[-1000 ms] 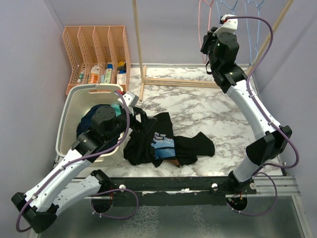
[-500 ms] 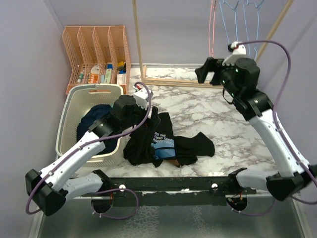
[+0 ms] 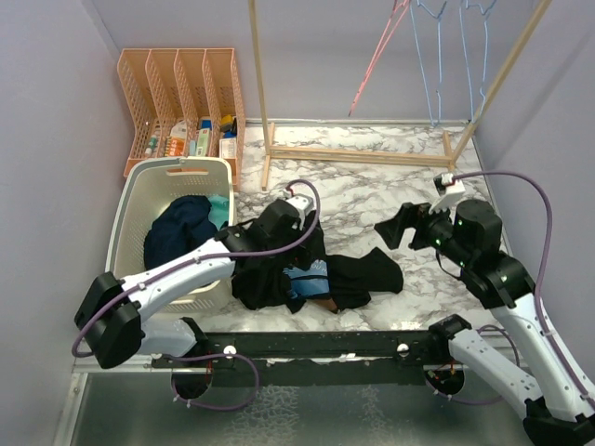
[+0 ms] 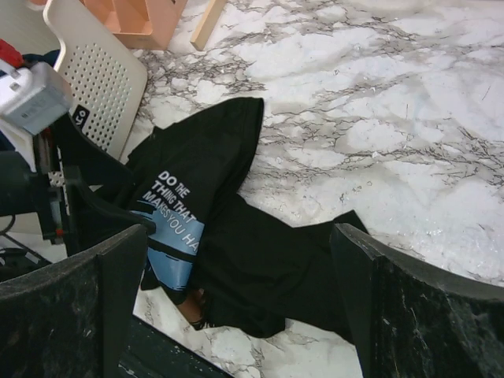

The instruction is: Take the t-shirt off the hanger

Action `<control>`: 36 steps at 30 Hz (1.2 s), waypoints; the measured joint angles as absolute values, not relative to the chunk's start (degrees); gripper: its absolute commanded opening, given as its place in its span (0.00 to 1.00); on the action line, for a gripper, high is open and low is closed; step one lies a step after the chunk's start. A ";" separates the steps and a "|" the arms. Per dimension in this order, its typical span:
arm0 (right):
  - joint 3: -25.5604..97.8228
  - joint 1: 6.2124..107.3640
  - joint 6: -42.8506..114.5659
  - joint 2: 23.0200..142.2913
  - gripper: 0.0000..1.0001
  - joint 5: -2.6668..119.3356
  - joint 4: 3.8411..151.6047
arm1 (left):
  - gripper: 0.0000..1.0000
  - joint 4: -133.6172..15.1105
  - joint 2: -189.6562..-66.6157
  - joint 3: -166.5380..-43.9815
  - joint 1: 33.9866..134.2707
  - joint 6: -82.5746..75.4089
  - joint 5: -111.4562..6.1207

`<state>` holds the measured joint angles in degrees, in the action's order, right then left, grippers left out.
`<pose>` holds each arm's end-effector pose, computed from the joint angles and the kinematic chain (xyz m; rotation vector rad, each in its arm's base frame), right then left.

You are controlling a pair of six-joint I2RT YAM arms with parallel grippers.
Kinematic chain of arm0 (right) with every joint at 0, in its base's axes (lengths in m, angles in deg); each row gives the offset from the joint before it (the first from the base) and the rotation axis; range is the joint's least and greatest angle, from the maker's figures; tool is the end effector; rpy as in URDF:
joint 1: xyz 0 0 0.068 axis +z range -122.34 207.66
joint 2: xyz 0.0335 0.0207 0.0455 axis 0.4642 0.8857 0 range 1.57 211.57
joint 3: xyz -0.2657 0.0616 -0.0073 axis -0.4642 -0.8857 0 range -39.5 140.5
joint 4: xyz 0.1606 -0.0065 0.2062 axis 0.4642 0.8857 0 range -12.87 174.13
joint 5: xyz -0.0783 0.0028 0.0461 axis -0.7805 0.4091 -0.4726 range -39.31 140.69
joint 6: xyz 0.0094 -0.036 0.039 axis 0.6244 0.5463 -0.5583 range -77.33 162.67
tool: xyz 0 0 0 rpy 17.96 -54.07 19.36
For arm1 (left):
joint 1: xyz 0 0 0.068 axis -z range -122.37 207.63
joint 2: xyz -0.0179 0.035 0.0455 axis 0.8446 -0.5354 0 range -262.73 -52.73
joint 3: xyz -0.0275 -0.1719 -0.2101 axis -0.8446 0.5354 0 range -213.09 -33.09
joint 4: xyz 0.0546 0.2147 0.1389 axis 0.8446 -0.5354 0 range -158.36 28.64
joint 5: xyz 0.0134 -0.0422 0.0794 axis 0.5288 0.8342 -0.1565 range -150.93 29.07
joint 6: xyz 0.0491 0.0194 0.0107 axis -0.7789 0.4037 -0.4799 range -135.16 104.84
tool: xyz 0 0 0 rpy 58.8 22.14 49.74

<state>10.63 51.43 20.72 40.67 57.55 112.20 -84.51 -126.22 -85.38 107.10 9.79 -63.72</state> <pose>0.1300 0.0619 0.3412 -0.1118 2.0401 0.6276 0.1790 -0.2067 0.2576 0.4894 2.3691 -0.5689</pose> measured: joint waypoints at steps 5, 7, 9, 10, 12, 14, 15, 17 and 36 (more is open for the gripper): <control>7.68 51.43 18.99 37.93 1.00 57.33 112.68 | 0.99 -84.10 -130.84 -85.54 113.38 13.11 -69.35; 7.26 51.43 18.71 38.61 1.00 57.06 112.68 | 0.99 -84.38 -133.39 -86.19 115.85 14.29 -72.81; 7.17 51.43 18.49 39.46 1.00 56.78 112.70 | 0.99 -85.02 -135.82 -87.46 117.81 15.14 -75.80; 7.17 51.43 18.44 39.73 1.00 56.71 112.70 | 0.99 -85.54 -137.06 -88.27 118.58 15.45 -77.16; 7.04 51.43 18.36 40.36 1.00 56.54 112.68 | 0.99 -86.55 -140.21 -90.45 119.84 16.13 -79.82; 6.76 51.43 18.29 40.56 1.00 56.39 112.70 | 0.99 -86.68 -142.44 -91.44 120.50 16.45 -81.25; 6.63 51.43 18.29 40.56 1.00 56.34 112.70 | 0.99 -86.61 -143.62 -91.59 120.65 16.54 -81.92; 6.58 51.43 18.29 40.53 1.00 56.34 112.68 | 0.99 -86.68 -144.96 -91.59 120.74 16.69 -82.32; 6.58 51.43 18.16 40.03 1.00 56.15 112.70 | 0.00 -76.84 -139.58 -81.30 118.99 16.78 -76.06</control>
